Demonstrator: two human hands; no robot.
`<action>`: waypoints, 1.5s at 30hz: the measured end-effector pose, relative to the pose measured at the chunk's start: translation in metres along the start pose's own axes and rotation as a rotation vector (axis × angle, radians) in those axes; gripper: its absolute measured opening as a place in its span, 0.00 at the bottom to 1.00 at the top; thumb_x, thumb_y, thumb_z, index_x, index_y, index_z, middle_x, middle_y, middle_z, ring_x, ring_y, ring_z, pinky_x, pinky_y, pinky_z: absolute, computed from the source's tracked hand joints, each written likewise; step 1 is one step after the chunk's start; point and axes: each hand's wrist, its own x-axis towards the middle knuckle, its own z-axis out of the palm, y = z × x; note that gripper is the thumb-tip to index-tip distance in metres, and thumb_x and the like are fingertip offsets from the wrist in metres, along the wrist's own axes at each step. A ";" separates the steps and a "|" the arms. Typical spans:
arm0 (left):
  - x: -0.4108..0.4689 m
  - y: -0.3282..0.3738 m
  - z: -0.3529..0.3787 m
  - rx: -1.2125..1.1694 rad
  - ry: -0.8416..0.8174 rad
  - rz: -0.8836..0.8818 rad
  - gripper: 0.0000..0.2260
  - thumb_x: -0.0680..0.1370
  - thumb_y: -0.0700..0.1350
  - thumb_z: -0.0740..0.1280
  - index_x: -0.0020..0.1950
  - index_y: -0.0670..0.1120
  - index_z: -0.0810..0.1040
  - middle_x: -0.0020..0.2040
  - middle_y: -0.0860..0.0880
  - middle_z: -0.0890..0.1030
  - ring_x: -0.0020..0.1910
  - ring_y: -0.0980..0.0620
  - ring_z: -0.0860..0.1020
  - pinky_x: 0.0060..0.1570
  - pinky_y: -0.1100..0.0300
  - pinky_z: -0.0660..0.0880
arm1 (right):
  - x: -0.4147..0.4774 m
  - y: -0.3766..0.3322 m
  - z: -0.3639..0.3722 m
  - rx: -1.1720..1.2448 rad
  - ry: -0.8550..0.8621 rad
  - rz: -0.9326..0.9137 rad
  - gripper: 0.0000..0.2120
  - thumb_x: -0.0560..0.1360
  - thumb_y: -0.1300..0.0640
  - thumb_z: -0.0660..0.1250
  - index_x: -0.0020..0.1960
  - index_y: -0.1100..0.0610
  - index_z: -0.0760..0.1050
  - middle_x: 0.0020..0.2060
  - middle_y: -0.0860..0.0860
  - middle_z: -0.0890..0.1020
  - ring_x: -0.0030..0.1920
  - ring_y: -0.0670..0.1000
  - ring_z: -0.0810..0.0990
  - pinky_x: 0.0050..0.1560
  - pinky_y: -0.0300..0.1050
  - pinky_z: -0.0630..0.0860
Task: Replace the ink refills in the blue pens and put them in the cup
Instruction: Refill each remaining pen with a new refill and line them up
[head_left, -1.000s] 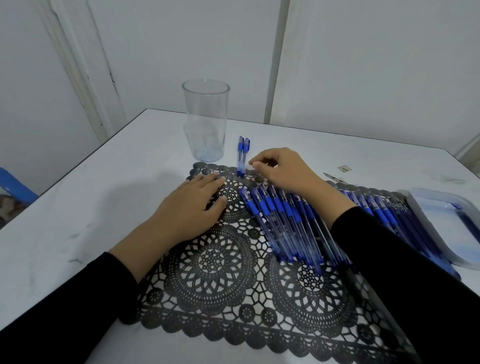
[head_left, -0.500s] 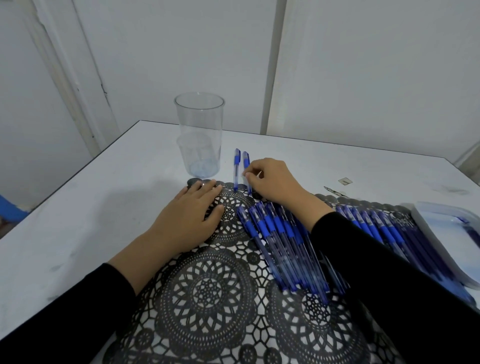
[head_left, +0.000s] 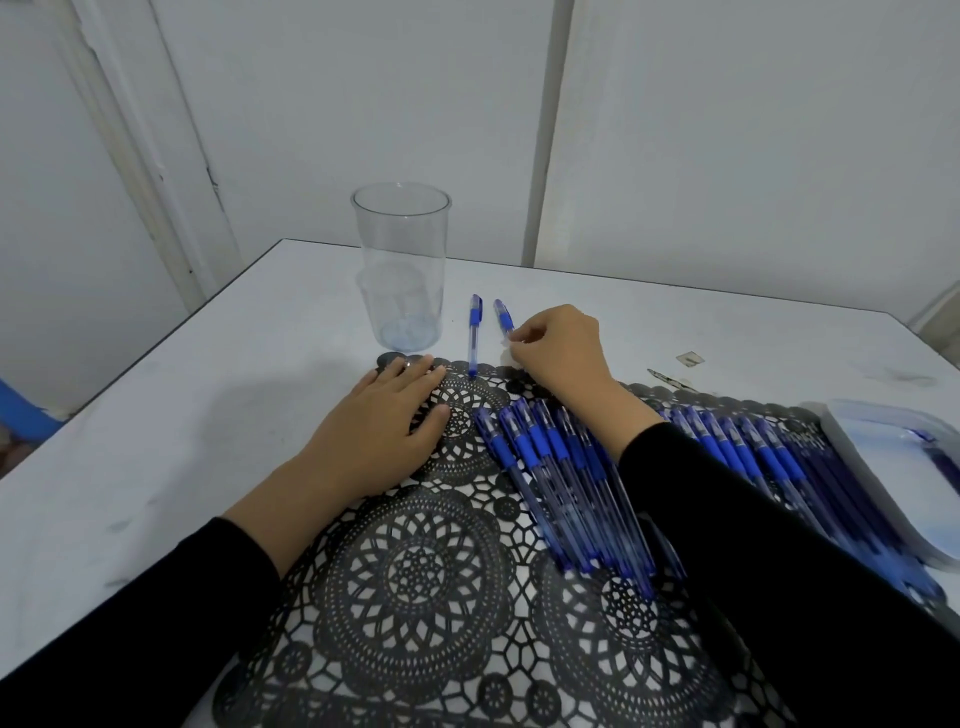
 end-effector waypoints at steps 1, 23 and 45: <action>0.000 0.000 0.000 -0.001 -0.004 0.000 0.25 0.84 0.57 0.51 0.81 0.55 0.54 0.81 0.56 0.52 0.80 0.55 0.48 0.76 0.59 0.42 | -0.003 0.000 -0.004 0.030 0.004 0.004 0.08 0.74 0.64 0.67 0.49 0.60 0.85 0.45 0.53 0.85 0.39 0.46 0.78 0.41 0.34 0.73; -0.033 0.105 -0.017 -1.255 0.469 -0.027 0.17 0.78 0.42 0.70 0.66 0.54 0.77 0.47 0.51 0.86 0.49 0.53 0.84 0.54 0.59 0.80 | -0.155 -0.009 -0.065 0.713 -0.043 -0.082 0.09 0.72 0.62 0.73 0.52 0.58 0.84 0.42 0.49 0.87 0.43 0.46 0.85 0.45 0.33 0.78; -0.031 0.063 -0.004 -0.564 0.305 0.433 0.18 0.76 0.45 0.71 0.66 0.53 0.77 0.38 0.57 0.73 0.37 0.60 0.72 0.40 0.70 0.68 | -0.140 0.016 -0.077 0.468 -0.006 -0.156 0.04 0.75 0.59 0.71 0.48 0.52 0.84 0.36 0.44 0.83 0.38 0.41 0.79 0.41 0.33 0.74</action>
